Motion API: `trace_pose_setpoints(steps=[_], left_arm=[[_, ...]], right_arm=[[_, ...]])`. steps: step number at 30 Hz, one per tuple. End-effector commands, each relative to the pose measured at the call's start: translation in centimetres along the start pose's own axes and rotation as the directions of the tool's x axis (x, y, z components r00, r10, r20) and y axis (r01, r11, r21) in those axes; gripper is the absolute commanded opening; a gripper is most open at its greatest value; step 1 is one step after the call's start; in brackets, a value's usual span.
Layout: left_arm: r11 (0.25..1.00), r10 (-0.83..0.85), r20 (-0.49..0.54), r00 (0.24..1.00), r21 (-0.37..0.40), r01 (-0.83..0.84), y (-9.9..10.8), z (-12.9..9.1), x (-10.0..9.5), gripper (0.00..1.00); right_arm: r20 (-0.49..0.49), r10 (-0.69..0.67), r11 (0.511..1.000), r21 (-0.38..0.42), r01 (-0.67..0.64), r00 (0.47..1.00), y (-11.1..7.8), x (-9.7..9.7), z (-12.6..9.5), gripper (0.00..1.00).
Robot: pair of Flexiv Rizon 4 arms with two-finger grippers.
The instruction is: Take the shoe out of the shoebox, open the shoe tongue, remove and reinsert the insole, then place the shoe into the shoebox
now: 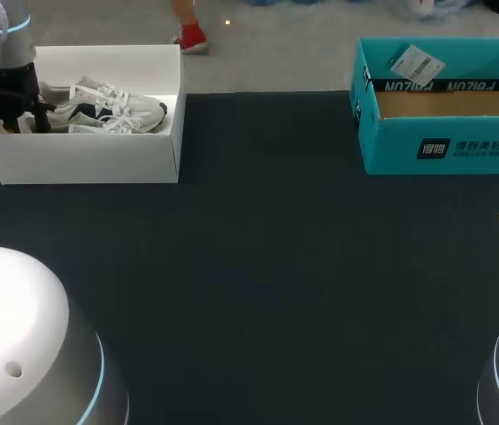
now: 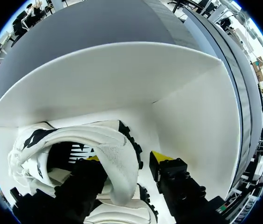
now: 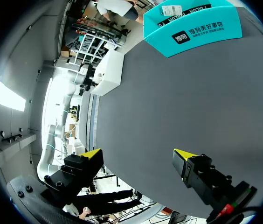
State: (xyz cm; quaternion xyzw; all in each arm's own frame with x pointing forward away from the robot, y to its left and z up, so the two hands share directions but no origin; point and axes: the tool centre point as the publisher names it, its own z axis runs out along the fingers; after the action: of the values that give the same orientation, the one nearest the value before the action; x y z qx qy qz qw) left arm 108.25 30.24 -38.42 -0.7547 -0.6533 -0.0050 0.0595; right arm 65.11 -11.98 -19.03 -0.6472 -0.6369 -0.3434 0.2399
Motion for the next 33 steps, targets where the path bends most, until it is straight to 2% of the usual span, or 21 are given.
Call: trace_pose_setpoints(steps=[1, 2, 3, 4, 10, 14, 23, 33], left_arm=[[1.000, 0.002, 0.002, 1.000, 0.018, -0.002, 0.7, 0.6, 0.0, 0.36], [1.000, 0.003, 0.003, 1.000, 0.020, -0.003, 0.6, 0.7, 0.0, 0.24], [1.000, 0.004, 0.005, 1.000, 0.021, -0.004, 0.6, 0.6, -0.1, 0.08], [1.000, 0.004, 0.005, 1.000, 0.021, -0.005, 0.5, 0.6, -0.1, 0.00], [1.000, 0.015, 0.003, 1.000, 0.024, -0.015, 0.1, 0.0, 0.1, 0.00], [0.999, 0.027, 0.006, 1.000, 0.031, -0.027, -0.3, -1.5, 0.1, 0.00], [1.000, 0.017, -0.028, 0.999, 0.007, -0.017, -1.7, -7.3, -0.5, 0.00], [0.999, -0.053, 0.048, 0.997, -0.006, 0.054, -3.9, -13.1, -0.5, 0.00]], right_arm=[[0.002, 0.000, 1.000, -0.002, 0.000, 1.000, -0.2, 0.0, 0.0, 1.00], [0.002, 0.000, 1.000, -0.002, 0.000, 1.000, -0.2, 0.0, 0.0, 1.00], [0.002, 0.000, 1.000, -0.002, 0.000, 1.000, -0.2, 0.0, 0.0, 1.00], [0.002, 0.000, 1.000, -0.002, 0.000, 1.000, -0.2, 0.0, 0.0, 1.00], [0.002, 0.000, 1.000, -0.002, 0.000, 1.000, -0.2, 0.0, 0.0, 1.00], [0.002, 0.000, 1.000, -0.002, 0.000, 1.000, -0.2, 0.0, 0.0, 1.00], [0.002, 0.000, 1.000, -0.002, 0.000, 1.000, -0.2, 0.0, 0.0, 1.00], [0.002, 0.000, 1.000, -0.002, 0.000, 1.000, -0.2, 0.0, 0.0, 1.00]])
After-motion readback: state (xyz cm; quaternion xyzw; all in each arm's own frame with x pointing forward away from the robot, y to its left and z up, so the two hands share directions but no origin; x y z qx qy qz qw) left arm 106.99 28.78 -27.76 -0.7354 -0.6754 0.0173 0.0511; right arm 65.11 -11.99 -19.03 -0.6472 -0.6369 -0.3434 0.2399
